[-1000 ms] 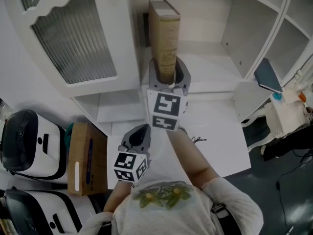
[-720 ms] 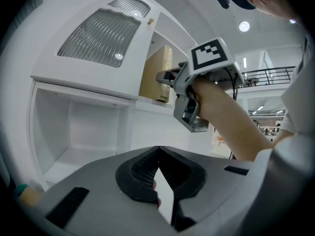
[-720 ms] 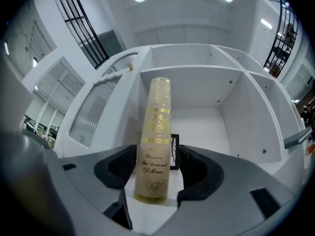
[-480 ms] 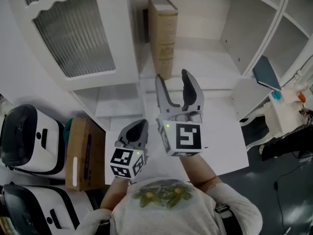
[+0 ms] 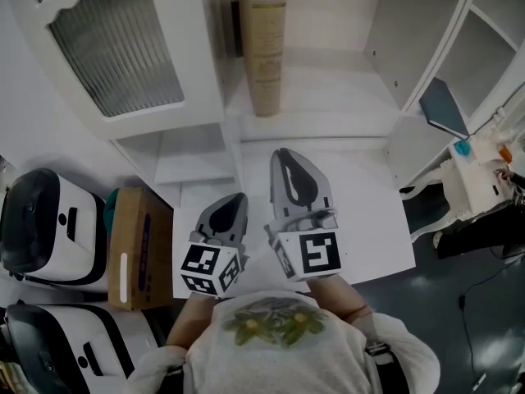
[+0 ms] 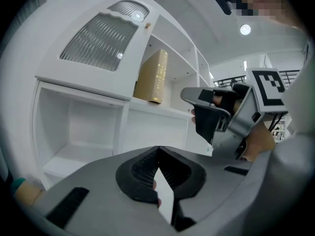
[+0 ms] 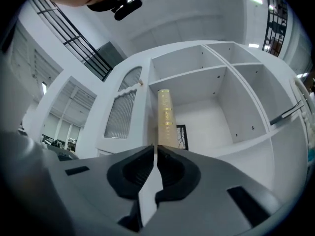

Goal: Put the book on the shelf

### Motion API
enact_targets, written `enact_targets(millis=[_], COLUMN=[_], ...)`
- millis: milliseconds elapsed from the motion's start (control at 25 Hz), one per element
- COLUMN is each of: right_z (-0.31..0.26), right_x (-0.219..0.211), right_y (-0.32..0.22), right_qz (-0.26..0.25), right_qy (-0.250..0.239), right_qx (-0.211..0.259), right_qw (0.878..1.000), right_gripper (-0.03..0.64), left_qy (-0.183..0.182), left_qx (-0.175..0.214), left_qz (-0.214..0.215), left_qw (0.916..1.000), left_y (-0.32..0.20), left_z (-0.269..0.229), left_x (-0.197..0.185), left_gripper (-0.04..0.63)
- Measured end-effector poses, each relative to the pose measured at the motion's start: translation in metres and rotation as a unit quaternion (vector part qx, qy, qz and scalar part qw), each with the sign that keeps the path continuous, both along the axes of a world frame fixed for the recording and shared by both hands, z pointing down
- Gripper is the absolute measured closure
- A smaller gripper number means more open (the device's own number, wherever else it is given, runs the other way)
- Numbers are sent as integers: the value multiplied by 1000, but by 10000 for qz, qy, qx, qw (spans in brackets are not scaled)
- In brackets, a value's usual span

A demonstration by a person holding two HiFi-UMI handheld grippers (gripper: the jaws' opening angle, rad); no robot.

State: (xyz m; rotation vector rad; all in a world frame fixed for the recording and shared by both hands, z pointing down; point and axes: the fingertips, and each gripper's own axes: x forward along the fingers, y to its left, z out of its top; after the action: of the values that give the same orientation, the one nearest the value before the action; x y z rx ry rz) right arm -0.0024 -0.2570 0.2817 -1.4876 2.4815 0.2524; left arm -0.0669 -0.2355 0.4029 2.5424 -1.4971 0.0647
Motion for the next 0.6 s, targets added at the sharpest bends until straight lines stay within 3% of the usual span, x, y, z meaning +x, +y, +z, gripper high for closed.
enact_targets(millis=[320,600], right_z=[45,85], right_x=[-11,-4], right_y=[12,23], right_qz=[-954,-963], right_qy=[-164,3], right_qx=[-643,-1181], right_qw=[9932,9883], right_gripper=[586,586], left_qy=[180,380], left_qx=[135,88], left_qz=[-34,142], left_qw=[9997,9991], left_y=[4,11], left_z=[-7,-11], left_x=[4,13], left_gripper=[568,568])
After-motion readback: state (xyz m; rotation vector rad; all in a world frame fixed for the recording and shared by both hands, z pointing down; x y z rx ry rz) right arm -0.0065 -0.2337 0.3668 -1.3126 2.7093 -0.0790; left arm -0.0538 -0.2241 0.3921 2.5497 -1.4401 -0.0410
